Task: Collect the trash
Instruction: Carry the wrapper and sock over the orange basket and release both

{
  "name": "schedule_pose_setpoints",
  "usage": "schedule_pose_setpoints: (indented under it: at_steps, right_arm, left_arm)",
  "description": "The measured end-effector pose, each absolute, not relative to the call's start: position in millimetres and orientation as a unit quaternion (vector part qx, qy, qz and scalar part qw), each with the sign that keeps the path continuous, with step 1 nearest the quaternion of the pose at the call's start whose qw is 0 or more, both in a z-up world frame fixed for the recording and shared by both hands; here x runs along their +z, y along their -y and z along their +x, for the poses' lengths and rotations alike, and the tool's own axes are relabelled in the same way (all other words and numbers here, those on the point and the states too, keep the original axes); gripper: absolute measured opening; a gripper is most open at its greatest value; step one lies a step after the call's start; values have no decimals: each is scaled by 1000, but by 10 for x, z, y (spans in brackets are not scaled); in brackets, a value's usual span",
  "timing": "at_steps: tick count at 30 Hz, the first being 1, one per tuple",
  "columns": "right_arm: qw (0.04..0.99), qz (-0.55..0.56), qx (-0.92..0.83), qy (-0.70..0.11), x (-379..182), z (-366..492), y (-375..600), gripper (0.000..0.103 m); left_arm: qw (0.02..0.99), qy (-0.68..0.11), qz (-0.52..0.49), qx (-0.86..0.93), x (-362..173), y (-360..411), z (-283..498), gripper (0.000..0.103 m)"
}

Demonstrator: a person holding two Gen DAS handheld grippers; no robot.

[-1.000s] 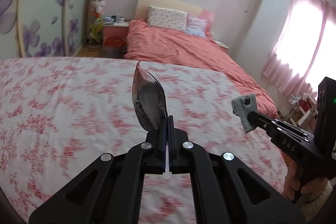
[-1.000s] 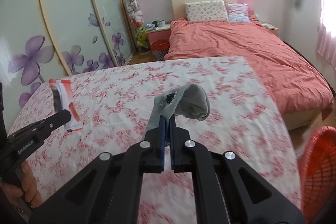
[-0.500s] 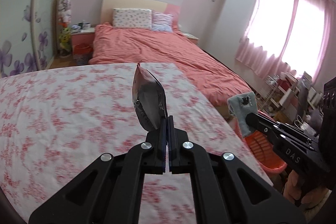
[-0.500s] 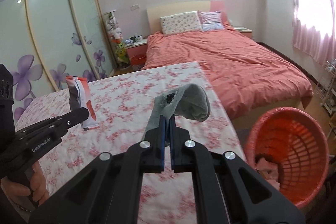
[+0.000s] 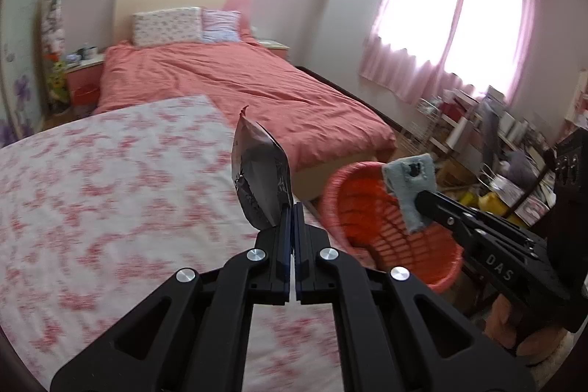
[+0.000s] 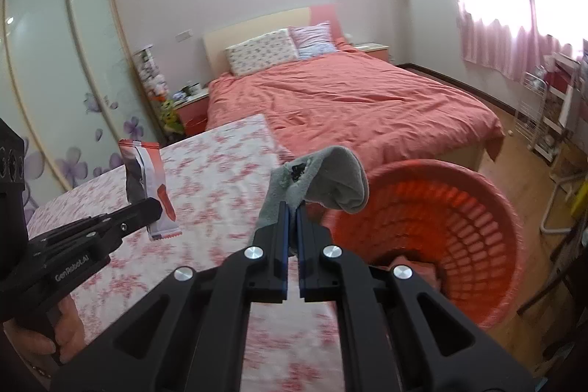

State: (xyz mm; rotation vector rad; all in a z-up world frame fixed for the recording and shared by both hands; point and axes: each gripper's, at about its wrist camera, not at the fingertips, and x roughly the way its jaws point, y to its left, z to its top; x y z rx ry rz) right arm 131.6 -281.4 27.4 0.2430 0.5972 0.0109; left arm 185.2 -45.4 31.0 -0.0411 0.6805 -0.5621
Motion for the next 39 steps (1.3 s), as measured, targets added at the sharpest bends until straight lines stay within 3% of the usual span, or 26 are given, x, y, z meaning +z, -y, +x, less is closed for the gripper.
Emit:
schedule_pose_setpoints:
  at_steps: [15,28,31,34,39]
  right_arm:
    - [944,143,-52,-294,-8,1130,3693,5]
    - [937,163,-59,-304,-186,1199,3956,5]
    - [935,170,-58,-306,-215,1247,4028,10]
    - [932,181,-57,-308,-247,1273,4079,11]
    - [930,189,-69,-309,-295,1264,4150,18]
  left_arm:
    - [863,-350,8,-363,96,1627,1777,1]
    - [841,-387,20,-377,-124,1935,1837,1]
    - [835,-402,16,-374,-197,1960,1878,1]
    - [830,-419,9,-367,-266,1968,1923,5]
    - [831,-432,1,-349,-318,1891,1958,41]
